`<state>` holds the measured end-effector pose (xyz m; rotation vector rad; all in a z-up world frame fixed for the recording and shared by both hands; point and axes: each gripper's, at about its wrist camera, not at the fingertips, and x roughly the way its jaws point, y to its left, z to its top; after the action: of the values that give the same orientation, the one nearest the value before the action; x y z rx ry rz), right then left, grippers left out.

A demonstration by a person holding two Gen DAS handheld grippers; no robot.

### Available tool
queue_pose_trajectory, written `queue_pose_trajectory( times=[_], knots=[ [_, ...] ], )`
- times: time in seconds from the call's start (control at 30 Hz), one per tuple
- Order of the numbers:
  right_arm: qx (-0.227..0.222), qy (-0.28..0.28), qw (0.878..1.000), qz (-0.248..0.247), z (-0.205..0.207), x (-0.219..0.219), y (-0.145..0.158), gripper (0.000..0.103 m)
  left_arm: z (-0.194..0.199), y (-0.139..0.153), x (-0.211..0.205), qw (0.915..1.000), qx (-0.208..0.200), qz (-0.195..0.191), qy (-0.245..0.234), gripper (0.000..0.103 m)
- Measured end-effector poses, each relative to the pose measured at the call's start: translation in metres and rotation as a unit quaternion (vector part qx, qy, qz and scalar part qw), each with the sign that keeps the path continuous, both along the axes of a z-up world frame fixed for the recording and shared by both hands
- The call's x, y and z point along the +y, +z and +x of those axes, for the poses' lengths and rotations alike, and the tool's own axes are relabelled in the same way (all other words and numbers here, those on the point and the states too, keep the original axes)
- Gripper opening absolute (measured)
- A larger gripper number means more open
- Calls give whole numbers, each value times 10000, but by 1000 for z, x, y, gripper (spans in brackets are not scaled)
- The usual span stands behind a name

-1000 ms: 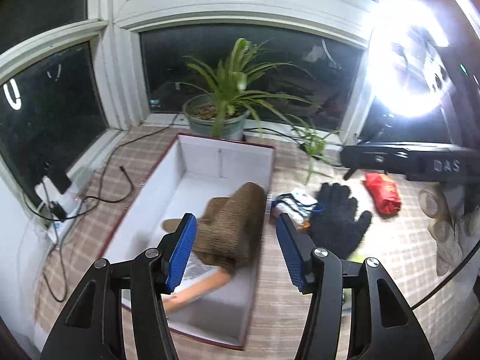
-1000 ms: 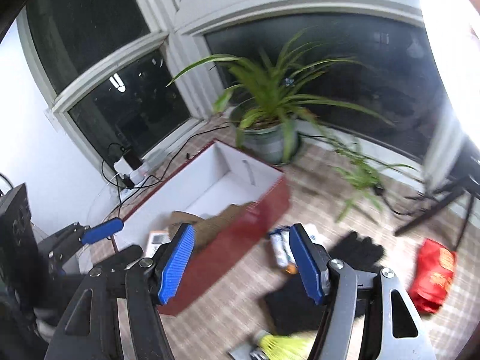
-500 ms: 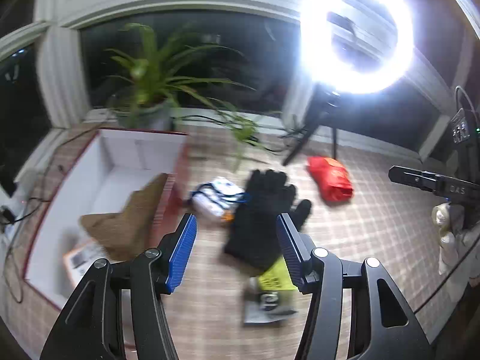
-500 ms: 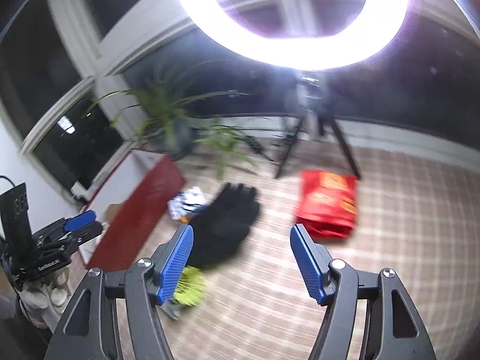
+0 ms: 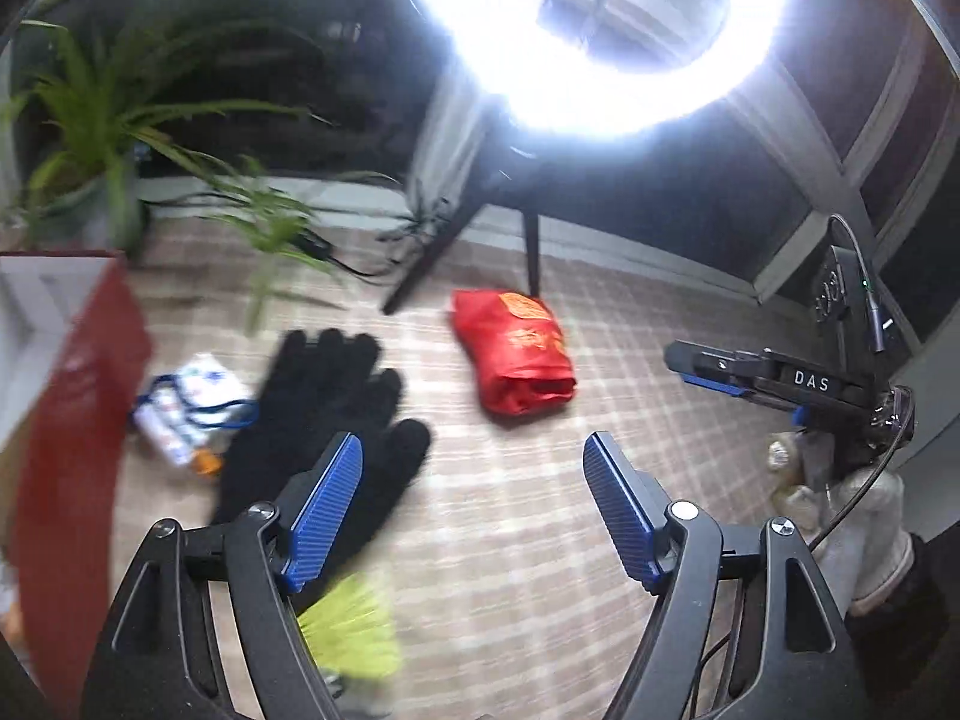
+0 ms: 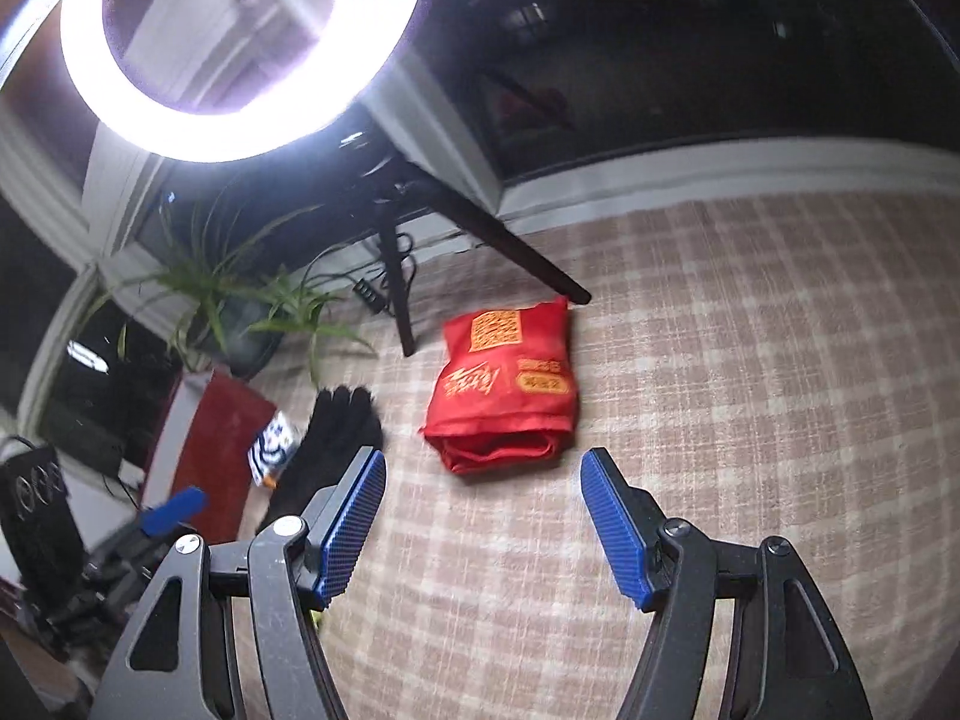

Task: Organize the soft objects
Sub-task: 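Move the open left tool to the red printed pouch, then close the left tool on the red pouch and lift it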

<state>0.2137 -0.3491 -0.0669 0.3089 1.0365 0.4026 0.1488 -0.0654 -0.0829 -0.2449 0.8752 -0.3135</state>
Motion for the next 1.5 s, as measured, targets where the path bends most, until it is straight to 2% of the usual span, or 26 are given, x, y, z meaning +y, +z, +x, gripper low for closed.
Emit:
queue_pose_trajectory(
  times=[0.13, 0.3, 0.4, 0.6, 0.77, 0.9, 1.0, 1.07, 1.13, 1.23, 1.4, 1.5],
  knots=[
    [275, -117, 9991, 307, 26, -16, -20, 64, 30, -13, -22, 9996, 249, -121, -72, 76],
    [450, -186, 9981, 390, 50, -25, -37, 64, 67, -30, -43, 9976, 562, -210, -335, 76],
    [495, -149, 9981, 344, 62, -25, -47, 64, 85, -43, -53, 9965, 741, -116, -371, 76],
    [651, 154, 9974, 273, 84, -6, -67, 64, 110, -61, -70, 9952, 797, 278, -501, 76],
    [847, 279, 9948, 496, 100, 5, -83, 64, 130, -78, -74, 9934, 1007, 132, -530, 76],
    [1020, 405, 9915, 701, 105, 9, -93, 64, 142, -93, -69, 9908, 1246, -105, -518, 70],
    [1106, 451, 9901, 742, 107, 13, -100, 64, 148, -103, -70, 9890, 1355, -193, -568, 60],
    [1099, 448, 9901, 752, 108, 15, -101, 63, 148, -105, -73, 9888, 1313, -243, -660, 50],
    [1099, 435, 9903, 732, 109, 17, -101, 60, 148, -103, -76, 9891, 1261, -212, -728, 45],
    [1147, 380, 9895, 794, 109, 13, -102, 54, 148, -102, -80, 9895, 1224, -178, -747, 43],
    [1109, 392, 9900, 781, 98, 11, -95, 52, 131, -94, -87, 9906, 1084, 24, -838, 42],
    [1014, 381, 9912, 762, 86, 11, -86, 51, 118, -85, -90, 9913, 1028, -17, -825, 41]
  ],
)
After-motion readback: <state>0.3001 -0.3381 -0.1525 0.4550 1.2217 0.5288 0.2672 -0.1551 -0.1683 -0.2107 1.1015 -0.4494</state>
